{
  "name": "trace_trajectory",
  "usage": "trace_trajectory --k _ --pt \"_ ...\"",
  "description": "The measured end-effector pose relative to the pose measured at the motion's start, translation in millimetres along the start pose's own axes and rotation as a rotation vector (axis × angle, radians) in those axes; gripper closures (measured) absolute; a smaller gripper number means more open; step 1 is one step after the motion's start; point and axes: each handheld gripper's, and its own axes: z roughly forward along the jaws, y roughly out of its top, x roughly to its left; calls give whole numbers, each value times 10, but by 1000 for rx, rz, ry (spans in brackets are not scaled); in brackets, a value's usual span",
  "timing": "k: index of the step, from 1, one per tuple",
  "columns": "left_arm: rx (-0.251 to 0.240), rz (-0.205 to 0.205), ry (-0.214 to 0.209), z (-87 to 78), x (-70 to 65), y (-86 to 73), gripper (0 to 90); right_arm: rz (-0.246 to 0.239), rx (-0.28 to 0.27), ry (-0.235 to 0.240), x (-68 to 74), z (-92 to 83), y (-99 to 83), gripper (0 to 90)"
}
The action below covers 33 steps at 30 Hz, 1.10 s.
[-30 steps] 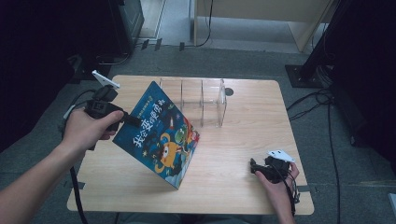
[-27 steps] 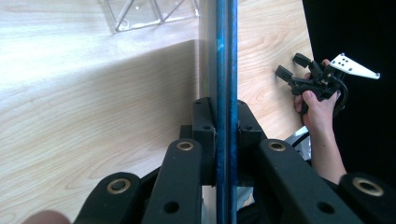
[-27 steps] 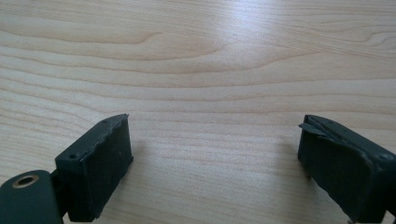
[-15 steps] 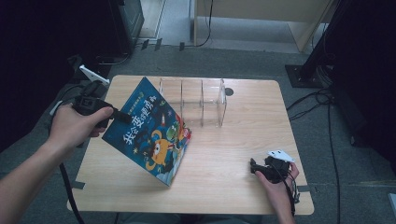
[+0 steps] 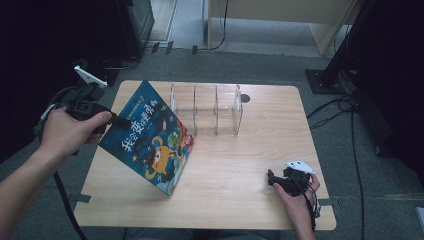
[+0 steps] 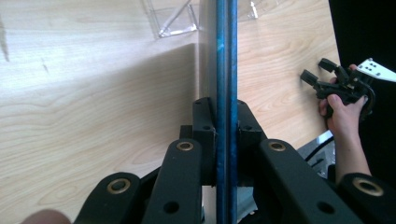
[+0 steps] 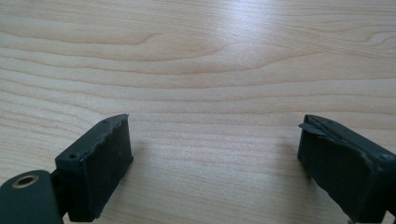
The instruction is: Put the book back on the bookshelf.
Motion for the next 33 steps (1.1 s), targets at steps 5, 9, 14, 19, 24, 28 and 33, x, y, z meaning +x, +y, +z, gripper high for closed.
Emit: trace_trajectory --k 5,9,14,19,24,28,33 --pt "-24 -12 -4 -37 27 55 844 0 0 0 0 0 0 90" --pt "-34 -11 5 -36 5 119 844 0 0 0 0 0 0 90" --pt "-38 -6 18 -44 -25 193 844 1 0 1 0 0 0 90" --pt "-55 -16 26 -51 -51 282 844 1 0 0 -1 0 0 90" --pt "-67 -15 45 -44 -102 389 844 1 0 1 -1 0 0 90" --pt "-79 -28 45 -22 -107 458 844 1 0 1 -1 0 0 90" --pt "-74 -34 49 45 -114 538 844 2 0 1 0 0 0 90"
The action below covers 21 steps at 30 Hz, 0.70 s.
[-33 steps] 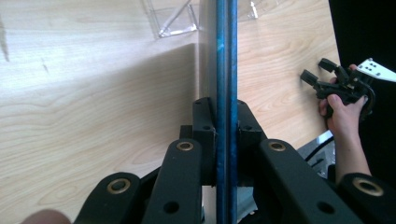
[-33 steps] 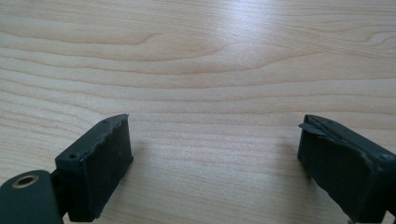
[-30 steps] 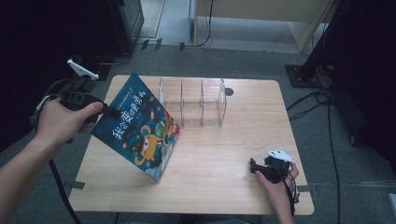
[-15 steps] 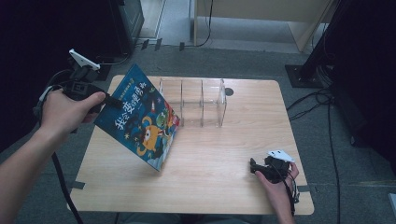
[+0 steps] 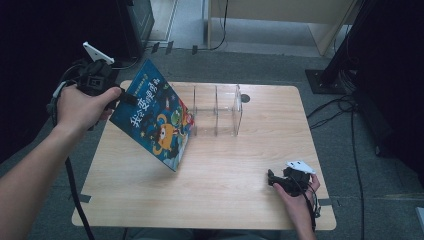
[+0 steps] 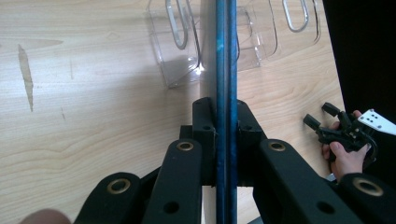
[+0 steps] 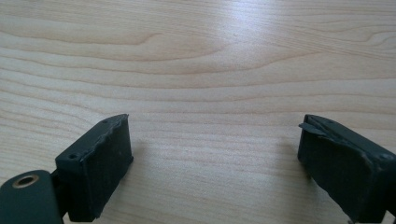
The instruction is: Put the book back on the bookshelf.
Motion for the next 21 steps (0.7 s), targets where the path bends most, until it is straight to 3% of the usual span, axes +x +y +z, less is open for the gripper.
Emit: trace_trajectory --k 12,21 --pt "2 -9 34 129 -97 237 843 0 0 0 0 0 0 90" --pt "-13 -34 39 161 -92 360 843 -3 0 2 1 0 0 91"
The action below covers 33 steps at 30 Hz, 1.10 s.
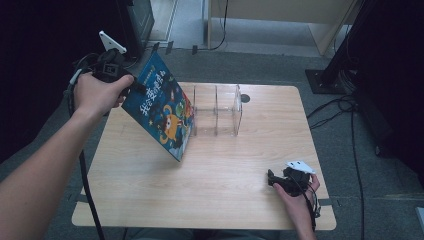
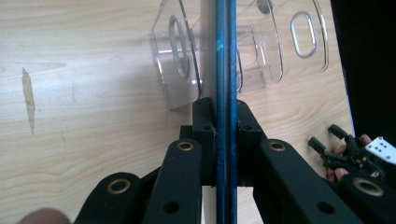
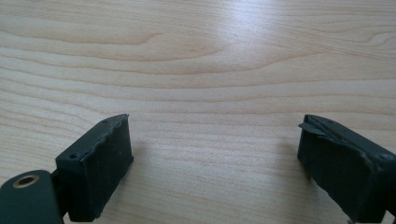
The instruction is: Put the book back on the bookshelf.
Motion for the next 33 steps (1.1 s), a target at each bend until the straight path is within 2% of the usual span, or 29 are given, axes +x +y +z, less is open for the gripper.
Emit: trace_trajectory --k 16,19,24,33 --pt "3 -8 26 179 -21 35 843 -1 0 2 1 1 1 92" --pt "-5 -18 18 203 -6 33 843 -2 0 2 1 1 1 92" --pt "-4 -18 8 204 36 11 842 -1 0 2 2 1 1 92" --pt "-32 -19 -6 208 61 -34 827 -2 0 2 2 1 1 92"
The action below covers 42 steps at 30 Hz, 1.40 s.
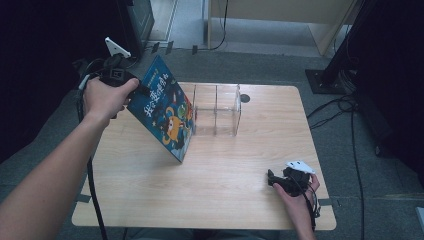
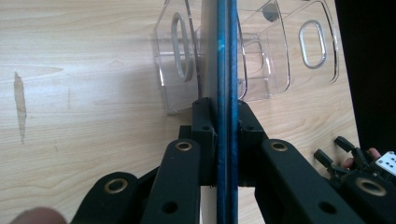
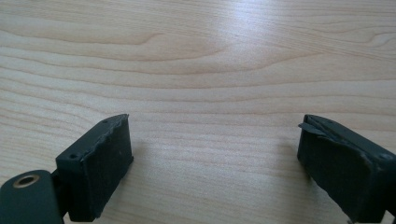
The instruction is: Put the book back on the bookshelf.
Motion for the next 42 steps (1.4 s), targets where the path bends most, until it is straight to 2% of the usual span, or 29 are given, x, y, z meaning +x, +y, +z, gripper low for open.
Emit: trace_trajectory --k 2,5,8,11,16,21,33,42 --pt "-10 -3 -15 -6 15 -10 811 0 0 0 0 0 0 92" --pt "-10 -5 -13 -24 26 -16 812 -1 0 0 0 0 0 92" --pt "-4 6 9 -30 13 -30 837 0 0 0 0 0 0 92" --pt "-5 6 14 -38 1 -44 840 -1 0 0 -1 0 0 92" --pt "-30 -12 30 -68 -5 -68 843 0 1 0 -1 0 0 92" --pt "-50 -6 41 -91 -21 -92 844 -1 1 0 -1 0 0 92" --pt "-96 -19 47 -129 -39 0 845 -1 0 0 -1 0 0 92" --pt "-91 -20 57 -28 -56 43 844 -1 0 0 -1 0 0 92"
